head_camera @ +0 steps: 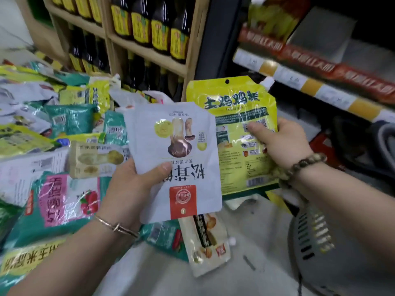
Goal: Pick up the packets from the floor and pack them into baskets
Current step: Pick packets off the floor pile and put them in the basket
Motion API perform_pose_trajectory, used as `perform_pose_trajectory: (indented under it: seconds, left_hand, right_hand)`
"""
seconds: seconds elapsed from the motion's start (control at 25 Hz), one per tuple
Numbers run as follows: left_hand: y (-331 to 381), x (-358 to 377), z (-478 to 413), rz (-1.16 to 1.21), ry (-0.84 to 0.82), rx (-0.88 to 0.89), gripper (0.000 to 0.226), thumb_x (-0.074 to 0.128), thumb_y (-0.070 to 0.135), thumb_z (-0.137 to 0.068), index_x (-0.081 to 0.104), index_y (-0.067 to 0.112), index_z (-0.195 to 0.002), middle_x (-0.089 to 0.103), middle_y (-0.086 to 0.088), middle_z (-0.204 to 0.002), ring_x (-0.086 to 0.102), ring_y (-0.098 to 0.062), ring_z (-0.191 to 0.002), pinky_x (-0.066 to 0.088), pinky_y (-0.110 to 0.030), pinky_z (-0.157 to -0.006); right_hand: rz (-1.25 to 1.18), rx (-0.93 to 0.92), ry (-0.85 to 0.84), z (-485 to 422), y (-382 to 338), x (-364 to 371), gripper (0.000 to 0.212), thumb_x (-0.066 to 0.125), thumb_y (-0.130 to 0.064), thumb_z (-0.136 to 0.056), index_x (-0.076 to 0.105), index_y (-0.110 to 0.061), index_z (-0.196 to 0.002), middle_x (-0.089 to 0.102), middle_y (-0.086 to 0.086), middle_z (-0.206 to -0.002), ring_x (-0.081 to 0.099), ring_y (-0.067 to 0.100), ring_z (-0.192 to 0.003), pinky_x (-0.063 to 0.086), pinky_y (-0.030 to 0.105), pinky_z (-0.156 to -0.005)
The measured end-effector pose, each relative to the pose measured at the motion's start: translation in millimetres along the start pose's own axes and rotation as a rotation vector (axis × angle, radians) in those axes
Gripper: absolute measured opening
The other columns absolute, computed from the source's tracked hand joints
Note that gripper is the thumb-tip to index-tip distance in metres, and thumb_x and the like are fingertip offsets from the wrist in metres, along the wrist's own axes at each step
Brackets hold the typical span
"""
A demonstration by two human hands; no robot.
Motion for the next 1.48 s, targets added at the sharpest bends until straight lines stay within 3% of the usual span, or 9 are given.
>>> perform_pose_trajectory:
  seconds: [0.12,0.32,0.48,0.72,0.96,1.12,1.24,1.36,1.48]
  left_hand:
    - [37.3,23.8,-5.5,-0.023,0.015,0.112,0.03,0.066,0.019,-0.057,0.068,0.015,-0.086,0.074,-0.005,-0.077,0.07,-0.021,-0.061,0.054,-0.03,-0.044]
    - [60.9,80.5,-13.0,-0.012,-0.073,0.172,0.01,0.066,0.016,-0.073,0.071,0.019,-0.081,0.075,-0.002,-0.079,0.071,-0.02,-0.067,0.059,-0.035,-0.059]
    - [51.9,153.6,-6.5,-0.089,-0.222,0.147,0.011,0.066,0.009,-0.08,0.071,0.018,-0.076,0.074,-0.004,-0.078,0.07,-0.02,-0.066,0.056,-0.036,-0.066]
    - [28.0,275.6,12.4,-0.189,-0.412,0.14,0.013,0.064,0.007,-0.083,0.068,0.014,-0.093,0.075,-0.006,-0.085,0.071,-0.025,-0.073,0.059,-0.04,-0.065]
    - [-22.4,396.2,24.2,-0.382,-0.51,0.138,0.015,0.061,0.003,-0.087,0.067,0.017,-0.086,0.074,-0.008,-0.088,0.071,-0.026,-0.076,0.058,-0.039,-0.068]
    - [-88.1,462.7,13.3,-0.724,-0.575,0.123,0.013,0.061,0.003,-0.087,0.062,0.016,-0.087,0.069,-0.01,-0.094,0.066,-0.03,-0.085,0.055,-0.043,-0.079]
    - [-146.7,480.6,-1.9,-1.119,-0.618,0.123,0.023,0.057,0.003,-0.087,0.049,0.014,-0.106,0.059,-0.008,-0.1,0.058,-0.027,-0.087,0.048,-0.032,-0.073]
    - [-203.8,490.4,-10.2,-1.474,-0.705,0.02,0.067,0.048,0.003,-0.089,0.016,0.016,-0.147,0.05,-0.017,-0.13,0.054,-0.034,-0.113,0.047,-0.034,-0.09]
    - [-234.3,506.5,-14.6,-1.566,-0.685,0.008,0.065,0.042,0.0,-0.091,0.015,0.014,-0.149,0.035,-0.015,-0.147,0.042,-0.032,-0.129,0.039,-0.033,-0.103]
  right_hand:
    - [-0.186,-0.026,0.026,-10.7,-44.2,-21.0,0.016,0.065,-0.035,-0.086,0.063,-0.021,-0.078,0.067,-0.005,-0.075,0.061,0.013,-0.061,0.054,0.027,-0.056]
    - [-0.131,-0.116,0.113,-20.8,-76.3,-93.1,0.019,0.067,-0.034,-0.085,0.066,-0.017,-0.078,0.071,0.002,-0.075,0.067,0.02,-0.063,0.057,0.035,-0.059]
    - [-0.056,-0.051,0.232,-11.9,-33.9,-181.3,0.023,0.068,-0.035,-0.083,0.066,-0.014,-0.074,0.068,0.002,-0.065,0.064,0.028,-0.064,0.057,0.049,-0.07]
    - [-0.104,0.107,0.408,13.7,56.1,-323.9,0.025,0.072,-0.034,-0.079,0.069,-0.01,-0.081,0.073,0.015,-0.082,0.068,0.038,-0.08,0.052,0.061,-0.078]
    - [-0.155,0.321,0.418,25.4,176.0,-402.5,0.022,0.072,-0.028,-0.079,0.067,-0.006,-0.084,0.073,0.014,-0.075,0.068,0.032,-0.068,0.055,0.057,-0.074]
    - [0.039,0.441,0.314,23.0,265.5,-408.7,0.026,0.069,-0.034,-0.083,0.064,-0.01,-0.073,0.066,0.008,-0.068,0.059,0.022,-0.059,0.049,0.03,-0.058]
    - [0.251,0.609,0.159,29.7,330.6,-385.9,0.037,0.065,-0.037,-0.086,0.054,-0.01,-0.063,0.056,0.005,-0.064,0.051,0.016,-0.059,0.035,0.025,-0.051]
    - [0.316,0.741,0.041,37.6,394.3,-360.5,0.04,0.065,-0.033,-0.086,0.053,-0.012,-0.055,0.053,0.001,-0.057,0.052,0.014,-0.056,0.031,0.023,-0.047]
    - [0.276,0.757,-0.033,36.6,422.8,-339.8,0.02,0.061,-0.026,-0.089,0.066,-0.008,-0.082,0.057,0.007,-0.082,0.058,0.02,-0.083,0.035,0.022,-0.062]
Point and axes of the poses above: each hand's wrist, its own z-axis away from the middle knuckle, its own x-axis out of the palm, y = z × x, the point moved 6 cm from there along -z, towards the middle knuckle
